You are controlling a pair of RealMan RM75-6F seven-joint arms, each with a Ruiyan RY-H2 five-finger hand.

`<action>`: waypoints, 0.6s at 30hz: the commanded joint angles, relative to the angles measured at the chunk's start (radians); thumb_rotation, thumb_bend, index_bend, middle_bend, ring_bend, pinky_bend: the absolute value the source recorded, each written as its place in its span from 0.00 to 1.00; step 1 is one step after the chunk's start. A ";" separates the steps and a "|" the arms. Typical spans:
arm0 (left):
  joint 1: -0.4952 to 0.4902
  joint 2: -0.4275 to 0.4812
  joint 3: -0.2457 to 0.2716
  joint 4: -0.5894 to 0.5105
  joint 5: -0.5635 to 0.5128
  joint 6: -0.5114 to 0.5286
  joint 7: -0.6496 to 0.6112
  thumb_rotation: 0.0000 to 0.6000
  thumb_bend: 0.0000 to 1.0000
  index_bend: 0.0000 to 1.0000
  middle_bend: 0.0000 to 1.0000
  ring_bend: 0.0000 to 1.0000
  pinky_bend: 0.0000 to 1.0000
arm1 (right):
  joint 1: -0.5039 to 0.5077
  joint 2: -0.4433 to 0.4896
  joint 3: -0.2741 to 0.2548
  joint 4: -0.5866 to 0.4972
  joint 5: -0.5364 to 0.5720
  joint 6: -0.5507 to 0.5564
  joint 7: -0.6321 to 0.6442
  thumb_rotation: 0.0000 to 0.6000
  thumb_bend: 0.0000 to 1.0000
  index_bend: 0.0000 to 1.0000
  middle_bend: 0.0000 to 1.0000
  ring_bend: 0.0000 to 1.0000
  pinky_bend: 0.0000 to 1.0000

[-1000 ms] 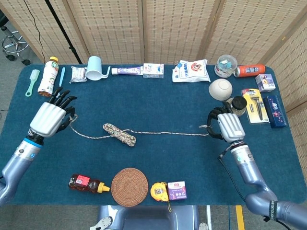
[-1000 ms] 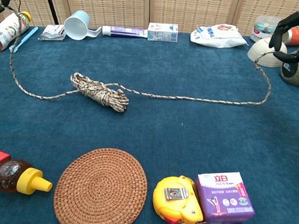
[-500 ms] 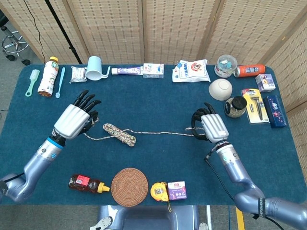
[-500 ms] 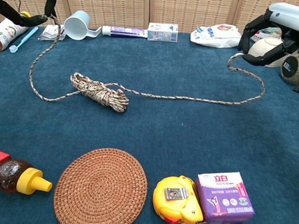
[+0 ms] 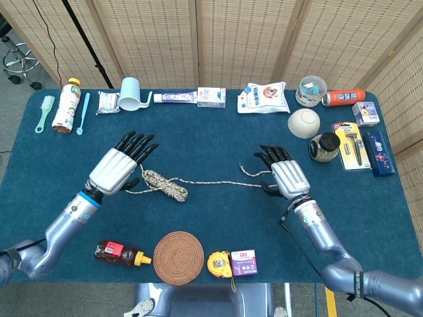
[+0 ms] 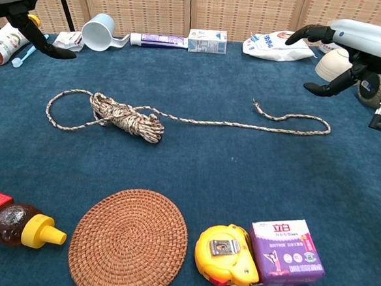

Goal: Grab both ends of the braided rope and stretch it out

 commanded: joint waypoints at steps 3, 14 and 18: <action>0.002 0.013 -0.004 -0.021 -0.018 0.007 0.011 1.00 0.19 0.04 0.00 0.00 0.00 | -0.008 0.019 -0.002 -0.016 0.005 0.016 -0.002 1.00 0.44 0.06 0.00 0.00 0.00; 0.105 0.124 0.027 -0.114 -0.122 0.063 0.041 1.00 0.19 0.04 0.00 0.00 0.00 | -0.073 0.073 -0.003 -0.010 0.000 0.111 0.039 1.00 0.44 0.25 0.12 0.04 0.00; 0.162 0.174 0.044 -0.144 -0.154 0.103 0.033 1.00 0.20 0.09 0.01 0.00 0.00 | -0.107 0.090 -0.016 0.001 -0.011 0.154 0.044 1.00 0.44 0.32 0.15 0.09 0.00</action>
